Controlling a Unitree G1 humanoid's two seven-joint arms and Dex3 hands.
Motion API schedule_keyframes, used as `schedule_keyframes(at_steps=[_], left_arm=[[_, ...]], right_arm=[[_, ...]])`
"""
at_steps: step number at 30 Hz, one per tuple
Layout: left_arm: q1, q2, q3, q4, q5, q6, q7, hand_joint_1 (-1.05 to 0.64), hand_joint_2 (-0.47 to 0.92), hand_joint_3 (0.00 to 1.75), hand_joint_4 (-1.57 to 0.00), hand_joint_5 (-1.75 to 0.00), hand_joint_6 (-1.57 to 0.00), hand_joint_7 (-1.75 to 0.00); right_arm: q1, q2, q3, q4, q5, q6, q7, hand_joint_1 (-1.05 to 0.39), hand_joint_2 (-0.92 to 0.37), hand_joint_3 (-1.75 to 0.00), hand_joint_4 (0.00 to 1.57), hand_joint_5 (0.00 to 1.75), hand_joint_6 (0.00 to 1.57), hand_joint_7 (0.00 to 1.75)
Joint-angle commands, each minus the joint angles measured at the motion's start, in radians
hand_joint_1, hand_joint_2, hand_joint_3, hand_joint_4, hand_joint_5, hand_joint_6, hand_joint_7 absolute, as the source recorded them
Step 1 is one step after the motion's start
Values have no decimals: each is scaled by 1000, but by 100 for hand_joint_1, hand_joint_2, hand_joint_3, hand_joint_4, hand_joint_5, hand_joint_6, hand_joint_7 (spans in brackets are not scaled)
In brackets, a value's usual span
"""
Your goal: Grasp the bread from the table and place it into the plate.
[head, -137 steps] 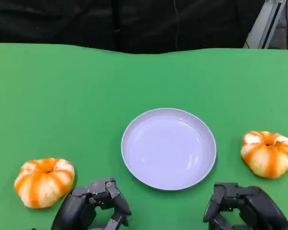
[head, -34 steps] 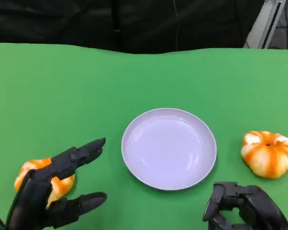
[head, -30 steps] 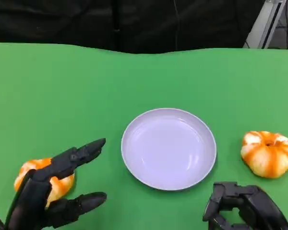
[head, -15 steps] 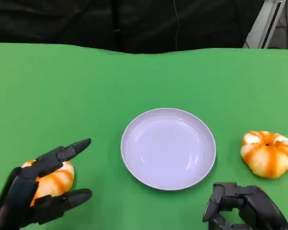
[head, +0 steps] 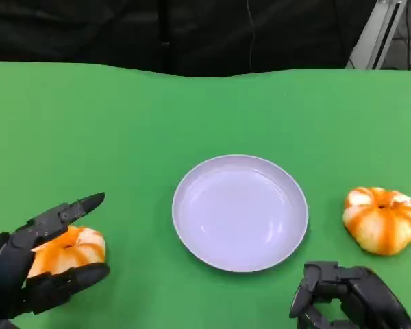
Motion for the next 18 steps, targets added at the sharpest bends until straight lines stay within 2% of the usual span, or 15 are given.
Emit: schedule_keyframes(at_steps=[1, 6, 11, 18], left_arm=[[12, 56, 35, -20, 99, 62, 64, -73, 92, 14, -60, 0, -60, 0], [24, 89, 36, -41, 197, 142, 115, -79, 92, 18, -59, 0, -57, 0], [31, 123, 13, -52, 245, 225, 110, -87, 92, 20, -52, 0, -51, 0], [27, 152, -22, -40, 298, 287, 131, -89, 92, 22, -51, 0, -50, 0]], right_arm=[[-2, -8, -10, 3, 19, -14, 8, -9, -65, -91, 85, 144, 86, 118], [4, -9, -11, -8, 19, -7, 7, -10, -66, -90, 84, 145, 86, 117], [1, -11, -12, -2, 9, -18, 1, -10, -66, -90, 84, 146, 85, 118], [6, -11, -10, -16, 7, -5, -3, -10, -65, -91, 84, 145, 86, 118]])
